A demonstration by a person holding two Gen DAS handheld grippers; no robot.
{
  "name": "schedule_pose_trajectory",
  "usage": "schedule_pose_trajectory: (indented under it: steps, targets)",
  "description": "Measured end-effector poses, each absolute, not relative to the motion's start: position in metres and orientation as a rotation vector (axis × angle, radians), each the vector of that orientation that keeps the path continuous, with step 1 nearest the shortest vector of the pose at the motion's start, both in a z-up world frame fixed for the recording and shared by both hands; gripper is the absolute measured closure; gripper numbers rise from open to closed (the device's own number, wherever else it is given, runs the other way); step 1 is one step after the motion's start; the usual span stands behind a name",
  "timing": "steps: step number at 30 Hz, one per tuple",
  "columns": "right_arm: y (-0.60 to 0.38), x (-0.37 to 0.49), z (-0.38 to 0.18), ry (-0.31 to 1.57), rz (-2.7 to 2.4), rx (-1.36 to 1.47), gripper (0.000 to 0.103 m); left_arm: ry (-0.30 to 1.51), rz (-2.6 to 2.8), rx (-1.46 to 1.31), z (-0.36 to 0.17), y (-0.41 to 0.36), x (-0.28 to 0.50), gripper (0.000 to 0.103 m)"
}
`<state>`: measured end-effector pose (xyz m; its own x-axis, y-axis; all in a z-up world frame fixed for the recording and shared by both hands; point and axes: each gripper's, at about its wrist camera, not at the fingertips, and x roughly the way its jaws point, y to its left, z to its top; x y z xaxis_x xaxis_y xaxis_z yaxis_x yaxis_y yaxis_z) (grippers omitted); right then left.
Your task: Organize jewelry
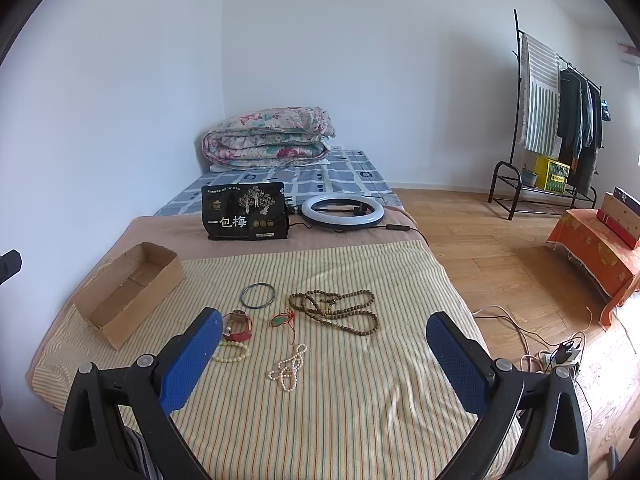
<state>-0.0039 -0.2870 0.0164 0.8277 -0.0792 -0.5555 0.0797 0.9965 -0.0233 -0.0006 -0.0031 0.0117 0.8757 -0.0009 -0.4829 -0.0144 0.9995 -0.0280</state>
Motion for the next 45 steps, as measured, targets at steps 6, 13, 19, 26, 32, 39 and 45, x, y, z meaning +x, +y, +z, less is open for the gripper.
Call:
schedule_pose_trajectory:
  steps: [6,13,19,26,32,39,45]
  targets:
    - [-0.2887,-0.0047,0.0143,0.593,-0.084,0.006,0.0,0.504,0.006,-0.032,0.015,-0.0075,0.0017,0.0]
    - [-0.2896,-0.0045,0.0137,0.595,-0.085,0.007,0.0,0.498,0.006,-0.034,0.0164,-0.0038,-0.0018,0.0]
    - [-0.2889,-0.0038,0.0134,0.596,-0.086,0.006,0.0,0.497,0.003,-0.034,0.0167,-0.0045,-0.0032,0.0]
    - [-0.2887,-0.0042,0.0128,0.6,-0.085,0.005,0.0,0.495,0.004,-0.033,0.0148,-0.0041,-0.0038,0.0]
    - [-0.2883,-0.0045,0.0123,0.598,-0.084,0.004,0.0,0.495,0.005,-0.033,0.0146,-0.0041,-0.0038,0.0]
    - [-0.2882,-0.0038,0.0114,0.599,-0.086,0.003,0.0,0.495,0.004,-0.034,0.0144,-0.0039,-0.004,0.0]
    - [-0.2882,-0.004,0.0112,0.599,-0.085,0.004,0.0,0.496,0.004,-0.034,0.0155,-0.0049,-0.0046,0.0]
